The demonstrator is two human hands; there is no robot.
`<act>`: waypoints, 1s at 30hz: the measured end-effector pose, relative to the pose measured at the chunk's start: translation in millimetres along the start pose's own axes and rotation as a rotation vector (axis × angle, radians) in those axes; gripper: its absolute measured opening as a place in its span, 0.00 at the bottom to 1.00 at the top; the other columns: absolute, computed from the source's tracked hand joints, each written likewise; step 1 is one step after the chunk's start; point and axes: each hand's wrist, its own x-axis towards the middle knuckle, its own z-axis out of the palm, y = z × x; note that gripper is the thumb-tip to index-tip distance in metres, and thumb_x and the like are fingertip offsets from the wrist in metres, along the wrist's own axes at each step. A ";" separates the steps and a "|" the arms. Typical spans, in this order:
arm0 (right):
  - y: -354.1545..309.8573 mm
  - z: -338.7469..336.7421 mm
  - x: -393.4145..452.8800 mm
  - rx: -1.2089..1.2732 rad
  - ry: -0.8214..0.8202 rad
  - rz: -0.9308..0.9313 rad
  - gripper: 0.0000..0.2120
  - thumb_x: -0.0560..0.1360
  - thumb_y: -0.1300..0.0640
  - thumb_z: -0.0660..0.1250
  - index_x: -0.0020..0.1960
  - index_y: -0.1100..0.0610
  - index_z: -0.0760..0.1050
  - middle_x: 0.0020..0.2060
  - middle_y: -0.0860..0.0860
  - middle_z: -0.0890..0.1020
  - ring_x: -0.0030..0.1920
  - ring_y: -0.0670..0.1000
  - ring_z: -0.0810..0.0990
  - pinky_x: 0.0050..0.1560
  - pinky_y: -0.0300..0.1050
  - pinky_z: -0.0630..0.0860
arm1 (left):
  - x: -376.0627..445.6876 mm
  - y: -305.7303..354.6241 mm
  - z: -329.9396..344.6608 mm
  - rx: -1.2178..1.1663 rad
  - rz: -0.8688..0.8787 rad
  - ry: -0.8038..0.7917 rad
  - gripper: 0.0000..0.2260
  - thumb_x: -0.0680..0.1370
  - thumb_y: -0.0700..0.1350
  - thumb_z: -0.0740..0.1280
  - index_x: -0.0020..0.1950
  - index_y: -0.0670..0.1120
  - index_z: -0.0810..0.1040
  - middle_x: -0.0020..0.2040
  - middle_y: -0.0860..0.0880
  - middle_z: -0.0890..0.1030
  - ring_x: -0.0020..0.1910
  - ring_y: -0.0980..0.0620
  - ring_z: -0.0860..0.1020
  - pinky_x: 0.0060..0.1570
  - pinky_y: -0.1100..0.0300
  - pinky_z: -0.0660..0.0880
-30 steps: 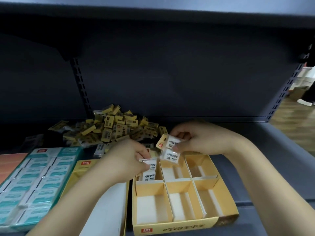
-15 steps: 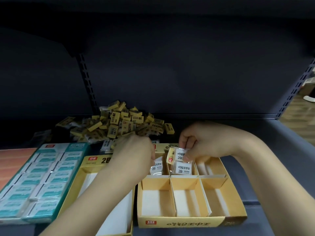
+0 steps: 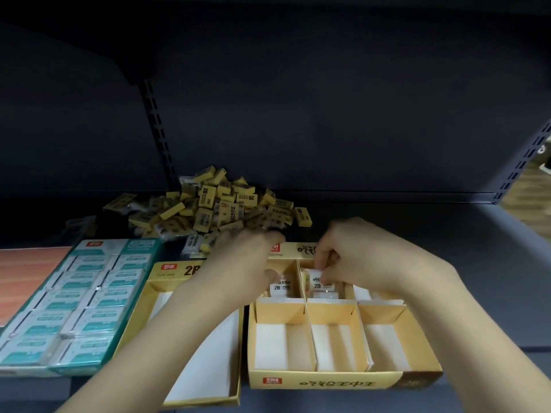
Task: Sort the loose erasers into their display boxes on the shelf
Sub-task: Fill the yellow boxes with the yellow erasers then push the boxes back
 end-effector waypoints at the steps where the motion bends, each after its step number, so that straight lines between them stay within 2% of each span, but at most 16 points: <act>1: -0.8 0.8 -0.3 -0.018 0.024 0.002 0.08 0.73 0.55 0.71 0.52 0.51 0.79 0.42 0.44 0.72 0.45 0.46 0.73 0.37 0.34 0.68 | 0.5 -0.8 1.0 0.013 0.008 0.023 0.24 0.77 0.51 0.65 0.71 0.57 0.63 0.65 0.53 0.73 0.64 0.49 0.69 0.66 0.54 0.61; 3: -2.2 0.5 -0.5 -0.057 0.078 0.007 0.11 0.72 0.55 0.71 0.53 0.52 0.74 0.40 0.44 0.70 0.39 0.45 0.71 0.31 0.34 0.64 | 1.9 -1.3 2.0 0.015 0.004 0.065 0.21 0.78 0.52 0.63 0.70 0.57 0.65 0.64 0.53 0.75 0.63 0.50 0.70 0.66 0.53 0.61; 5: -3.2 -1.1 0.9 -0.093 0.115 0.026 0.15 0.72 0.55 0.71 0.55 0.52 0.70 0.40 0.45 0.70 0.37 0.46 0.70 0.31 0.36 0.63 | 3.5 -1.8 3.8 0.036 0.002 0.099 0.19 0.78 0.52 0.62 0.69 0.57 0.66 0.63 0.53 0.75 0.63 0.50 0.70 0.65 0.53 0.59; 7: -3.3 0.2 4.8 -0.147 0.130 0.043 0.20 0.71 0.53 0.72 0.58 0.52 0.68 0.50 0.48 0.73 0.47 0.50 0.72 0.40 0.39 0.66 | 3.6 -2.7 6.3 0.071 0.012 0.121 0.19 0.78 0.52 0.61 0.69 0.58 0.66 0.63 0.54 0.75 0.63 0.50 0.70 0.64 0.54 0.58; 9: -2.0 5.8 10.2 -0.197 0.134 0.067 0.24 0.70 0.52 0.73 0.62 0.52 0.67 0.60 0.51 0.70 0.60 0.54 0.70 0.54 0.44 0.66 | 3.2 -3.9 8.3 0.081 0.024 0.139 0.18 0.78 0.53 0.61 0.69 0.58 0.67 0.63 0.55 0.75 0.62 0.51 0.70 0.63 0.54 0.58; 11: -0.7 11.0 14.7 -0.214 0.125 0.081 0.27 0.70 0.53 0.73 0.65 0.53 0.65 0.64 0.53 0.67 0.65 0.56 0.66 0.60 0.48 0.65 | 3.7 -5.5 9.7 0.082 0.031 0.139 0.18 0.78 0.53 0.61 0.69 0.58 0.67 0.63 0.55 0.75 0.62 0.51 0.70 0.63 0.54 0.58; 14: 1.5 10.5 18.8 -0.202 0.122 0.047 0.27 0.70 0.52 0.72 0.64 0.50 0.65 0.64 0.52 0.66 0.65 0.56 0.64 0.61 0.48 0.64 | 3.5 -5.5 6.4 0.057 0.052 0.122 0.18 0.78 0.58 0.58 0.68 0.58 0.68 0.63 0.56 0.75 0.62 0.52 0.71 0.63 0.52 0.58; 17: 4.5 2.9 17.0 -0.049 0.062 -0.027 0.28 0.69 0.45 0.72 0.65 0.45 0.65 0.63 0.48 0.67 0.64 0.52 0.65 0.60 0.46 0.65 | 1.9 -10.4 -5.0 -0.112 0.041 0.104 0.24 0.76 0.64 0.49 0.64 0.55 0.72 0.59 0.55 0.77 0.58 0.53 0.74 0.65 0.48 0.64; 19: 7.4 -1.1 14.7 0.069 0.042 -0.095 0.27 0.72 0.44 0.69 0.67 0.43 0.64 0.65 0.46 0.67 0.66 0.50 0.64 0.62 0.44 0.65 | 4.4 -22.8 -14.7 -0.199 0.004 0.163 0.21 0.78 0.60 0.50 0.65 0.54 0.72 0.59 0.53 0.78 0.57 0.52 0.75 0.61 0.51 0.69; 22: 13.6 -1.3 16.7 0.121 0.146 -0.186 0.20 0.77 0.47 0.63 0.68 0.45 0.66 0.66 0.45 0.70 0.66 0.48 0.67 0.62 0.43 0.66 | 10.8 -47.4 -21.6 -0.131 -0.028 0.224 0.17 0.80 0.54 0.55 0.68 0.53 0.69 0.63 0.51 0.76 0.60 0.50 0.74 0.58 0.56 0.70; 26: 17.6 6.3 26.2 0.058 0.328 -0.277 0.15 0.80 0.55 0.58 0.65 0.47 0.71 0.63 0.45 0.73 0.64 0.49 0.68 0.64 0.50 0.67 | 23.9 -71.4 -15.1 0.031 0.050 0.185 0.16 0.81 0.49 0.56 0.69 0.53 0.69 0.68 0.52 0.71 0.68 0.50 0.66 0.67 0.54 0.63; 30: 23.4 10.2 34.5 -0.035 0.403 -0.289 0.17 0.80 0.58 0.55 0.65 0.47 0.72 0.63 0.44 0.74 0.66 0.51 0.67 0.66 0.52 0.64 | 46.6 -69.2 -12.2 0.117 0.178 0.112 0.17 0.81 0.47 0.56 0.70 0.51 0.68 0.68 0.53 0.70 0.68 0.53 0.64 0.65 0.58 0.59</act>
